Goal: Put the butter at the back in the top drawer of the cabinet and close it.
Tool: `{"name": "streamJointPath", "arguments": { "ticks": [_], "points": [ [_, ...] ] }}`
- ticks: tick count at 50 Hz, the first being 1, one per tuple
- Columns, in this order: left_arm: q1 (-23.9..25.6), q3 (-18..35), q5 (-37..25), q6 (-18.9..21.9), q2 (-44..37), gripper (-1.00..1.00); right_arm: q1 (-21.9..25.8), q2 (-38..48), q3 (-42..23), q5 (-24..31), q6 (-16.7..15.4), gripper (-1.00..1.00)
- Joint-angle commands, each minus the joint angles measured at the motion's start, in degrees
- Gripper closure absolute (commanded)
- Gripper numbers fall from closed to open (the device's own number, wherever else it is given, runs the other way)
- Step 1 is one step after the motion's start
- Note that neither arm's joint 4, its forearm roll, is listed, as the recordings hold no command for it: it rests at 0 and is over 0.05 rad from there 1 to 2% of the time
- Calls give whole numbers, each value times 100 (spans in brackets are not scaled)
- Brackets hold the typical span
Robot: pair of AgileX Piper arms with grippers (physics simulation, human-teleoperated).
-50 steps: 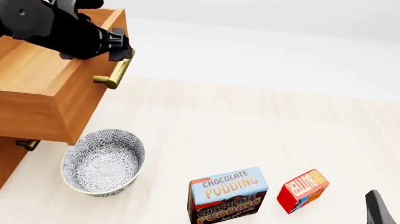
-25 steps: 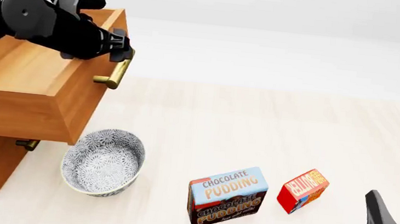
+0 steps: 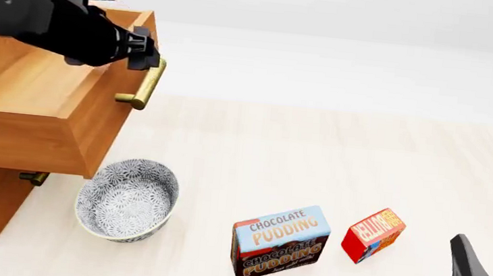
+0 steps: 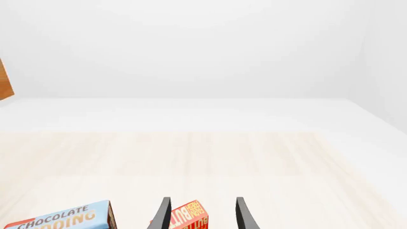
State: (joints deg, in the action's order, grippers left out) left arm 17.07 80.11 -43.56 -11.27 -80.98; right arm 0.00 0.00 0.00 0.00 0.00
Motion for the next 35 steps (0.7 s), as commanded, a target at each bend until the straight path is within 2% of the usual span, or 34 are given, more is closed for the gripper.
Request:
{"name": "streamJointPath", "arguments": {
  "ticks": [1, 18, 28, 35],
  "points": [
    [83, 195, -232, 204, 341, -100, 0, 0, 0, 0, 0, -100],
    [85, 471, -594, 409, 757, -100, 0, 0, 0, 0, 0, -100],
    [313, 566, -657, 525, 913, -100, 0, 0, 0, 0, 0, -100],
    [650, 775, -489, 633, 937, -100, 0, 0, 0, 0, 0, -100]
  ]
}}
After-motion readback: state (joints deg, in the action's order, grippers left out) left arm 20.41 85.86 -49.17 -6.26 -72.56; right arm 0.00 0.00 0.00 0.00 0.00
